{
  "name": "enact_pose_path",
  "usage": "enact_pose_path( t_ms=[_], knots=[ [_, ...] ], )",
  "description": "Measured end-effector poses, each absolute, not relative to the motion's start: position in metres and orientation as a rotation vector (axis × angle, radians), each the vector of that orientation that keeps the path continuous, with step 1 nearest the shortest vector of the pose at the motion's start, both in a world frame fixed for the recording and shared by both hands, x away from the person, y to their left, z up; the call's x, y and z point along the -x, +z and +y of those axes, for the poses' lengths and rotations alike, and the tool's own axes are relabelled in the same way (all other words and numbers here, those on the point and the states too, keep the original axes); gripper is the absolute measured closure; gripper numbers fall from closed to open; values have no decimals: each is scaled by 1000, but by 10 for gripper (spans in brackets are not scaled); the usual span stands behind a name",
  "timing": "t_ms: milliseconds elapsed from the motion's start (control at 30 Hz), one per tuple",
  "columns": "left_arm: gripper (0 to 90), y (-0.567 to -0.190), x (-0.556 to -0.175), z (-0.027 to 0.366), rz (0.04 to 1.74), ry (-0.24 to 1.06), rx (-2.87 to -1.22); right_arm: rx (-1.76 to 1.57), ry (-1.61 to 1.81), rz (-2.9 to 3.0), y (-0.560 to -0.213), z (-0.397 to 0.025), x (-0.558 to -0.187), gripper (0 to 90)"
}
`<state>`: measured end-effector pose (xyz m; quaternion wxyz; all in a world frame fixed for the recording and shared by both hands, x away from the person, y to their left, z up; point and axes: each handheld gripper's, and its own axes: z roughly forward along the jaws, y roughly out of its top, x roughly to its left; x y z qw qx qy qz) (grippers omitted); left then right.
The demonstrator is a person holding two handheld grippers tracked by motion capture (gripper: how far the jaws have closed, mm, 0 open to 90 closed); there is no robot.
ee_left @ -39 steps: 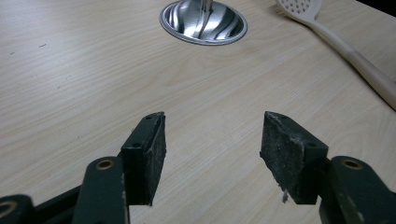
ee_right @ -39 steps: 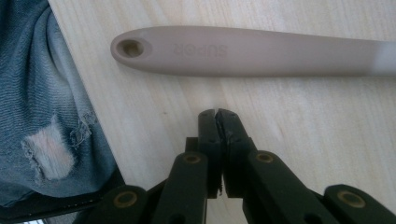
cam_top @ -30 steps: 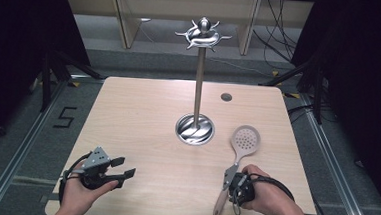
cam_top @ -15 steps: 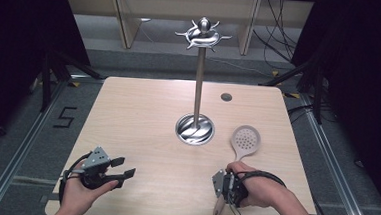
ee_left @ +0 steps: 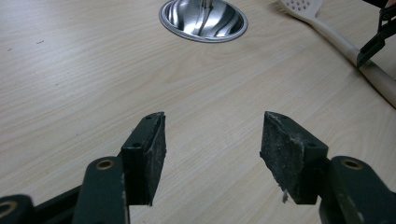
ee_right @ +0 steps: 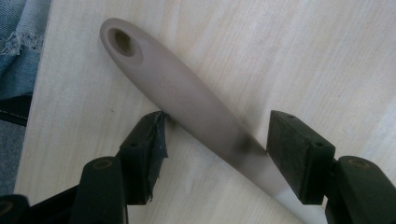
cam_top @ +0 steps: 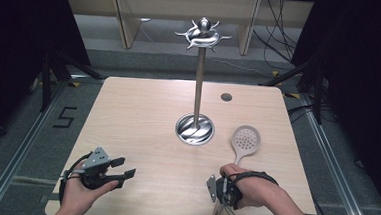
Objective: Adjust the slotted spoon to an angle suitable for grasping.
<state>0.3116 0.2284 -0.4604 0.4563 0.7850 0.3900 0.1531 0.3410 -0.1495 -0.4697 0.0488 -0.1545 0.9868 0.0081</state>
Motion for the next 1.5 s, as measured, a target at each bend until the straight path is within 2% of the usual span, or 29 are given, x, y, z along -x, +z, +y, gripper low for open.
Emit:
enact_pose_path(
  t_ms=[633,900,1167,1267,1300,1500],
  knots=[
    [396,-460,-311,228,968,378,-1928,384,22,3077,-477,-142,-345,414],
    [396,-460,-311,229,967,374,-1927,481,73,3039,-476,-131,-357,476],
    [396,-460,-312,230,958,375,-1929,378,140,3026,-477,-122,-359,551],
    [396,-460,-312,230,961,374,-1929,407,132,2981,-474,-118,-363,602],
    [396,-460,-312,230,962,374,-1927,373,151,2958,-473,-117,-364,644],
    [396,-460,-313,229,966,368,-1927,286,248,2936,-475,-121,-366,687]
  ],
)
